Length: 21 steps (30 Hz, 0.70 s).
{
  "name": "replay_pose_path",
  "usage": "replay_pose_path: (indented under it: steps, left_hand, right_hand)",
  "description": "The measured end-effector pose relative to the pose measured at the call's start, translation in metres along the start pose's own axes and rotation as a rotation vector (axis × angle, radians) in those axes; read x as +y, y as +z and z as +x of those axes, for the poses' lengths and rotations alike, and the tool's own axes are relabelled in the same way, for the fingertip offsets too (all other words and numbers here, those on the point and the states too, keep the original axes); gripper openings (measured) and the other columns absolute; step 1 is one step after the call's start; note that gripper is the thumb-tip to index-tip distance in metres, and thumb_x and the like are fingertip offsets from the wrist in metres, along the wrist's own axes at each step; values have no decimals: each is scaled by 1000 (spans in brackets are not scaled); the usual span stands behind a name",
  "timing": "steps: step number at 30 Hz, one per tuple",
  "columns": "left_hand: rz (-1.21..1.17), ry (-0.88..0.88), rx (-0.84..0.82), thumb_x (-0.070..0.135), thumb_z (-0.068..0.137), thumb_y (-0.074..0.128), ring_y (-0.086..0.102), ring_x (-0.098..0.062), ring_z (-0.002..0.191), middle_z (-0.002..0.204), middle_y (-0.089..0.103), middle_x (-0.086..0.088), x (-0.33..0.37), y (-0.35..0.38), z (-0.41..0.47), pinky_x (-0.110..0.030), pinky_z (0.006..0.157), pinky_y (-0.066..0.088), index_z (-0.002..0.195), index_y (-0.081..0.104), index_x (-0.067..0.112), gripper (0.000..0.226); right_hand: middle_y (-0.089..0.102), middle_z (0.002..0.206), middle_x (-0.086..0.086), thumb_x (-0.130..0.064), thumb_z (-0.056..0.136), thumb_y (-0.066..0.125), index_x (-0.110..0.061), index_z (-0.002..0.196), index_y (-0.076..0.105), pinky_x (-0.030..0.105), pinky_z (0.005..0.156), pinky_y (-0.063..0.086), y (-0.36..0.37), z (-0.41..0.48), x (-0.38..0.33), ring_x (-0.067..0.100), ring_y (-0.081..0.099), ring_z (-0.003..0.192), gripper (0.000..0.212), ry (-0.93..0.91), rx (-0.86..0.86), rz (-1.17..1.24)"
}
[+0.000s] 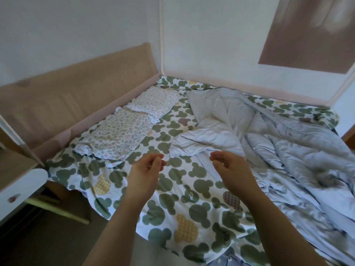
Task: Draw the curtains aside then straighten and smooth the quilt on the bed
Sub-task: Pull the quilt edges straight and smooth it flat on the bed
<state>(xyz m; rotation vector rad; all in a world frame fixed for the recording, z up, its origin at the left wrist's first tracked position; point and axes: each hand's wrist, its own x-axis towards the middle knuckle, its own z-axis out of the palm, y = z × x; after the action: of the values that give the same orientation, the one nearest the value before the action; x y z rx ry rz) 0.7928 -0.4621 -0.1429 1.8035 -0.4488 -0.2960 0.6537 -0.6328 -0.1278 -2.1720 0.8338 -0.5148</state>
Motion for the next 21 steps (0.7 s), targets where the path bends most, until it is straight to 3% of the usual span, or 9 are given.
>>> replay_pose_path:
  steps: [3, 9, 12, 15, 17, 21]
  left_hand:
    - [13, -15, -20, 17, 97, 50, 67, -11, 85, 85, 71, 7, -10, 8, 41, -26, 73, 51, 103, 68, 19, 19]
    - [55, 6, -122, 17, 97, 49, 67, -17, 82, 86, 71, 4, -25, 14, 141, -37, 79, 56, 101, 69, 20, 20]
    - [100, 58, -175, 17, 98, 48, 67, -14, 82, 84, 70, 6, -29, 8, 194, -30, 76, 55, 104, 69, 16, 22]
    - [110, 35, -226, 18, 98, 47, 67, -20, 76, 84, 69, 5, -38, 1, 249, -16, 61, 52, 100, 67, 20, 20]
    - [113, 8, -257, 18, 98, 47, 67, -18, 76, 85, 70, 4, -46, -2, 280, -12, 55, 49, 95, 66, 23, 20]
    - [177, 24, -323, 17, 98, 47, 63, -8, 78, 82, 68, 5, -65, 7, 332, -19, 69, 47, 88, 64, 25, 21]
  right_hand:
    - [67, 115, -5, -16, 93, 56, -18, 118, 66, 19, 91, 43, 15, 33, 7, 3, 59, 99, 27, 40, 7, 11]
    - [68, 113, -4, -15, 93, 56, -16, 117, 66, 21, 92, 43, 55, 106, 6, 6, 61, 102, 26, 138, 55, 24]
    - [68, 112, -4, -16, 93, 57, -16, 116, 67, 23, 94, 46, 81, 143, -3, 7, 62, 102, 25, 182, 76, 11]
    - [68, 113, -4, -15, 93, 57, -16, 116, 66, 27, 97, 48, 109, 180, -11, 7, 62, 102, 26, 246, 91, 17]
    - [68, 114, -3, -14, 93, 56, -16, 118, 65, 23, 94, 47, 123, 199, -14, 8, 62, 103, 26, 287, 99, 35]
    - [66, 116, -3, -16, 95, 54, -16, 119, 64, 18, 90, 42, 149, 233, -8, 5, 59, 101, 27, 350, 106, 25]
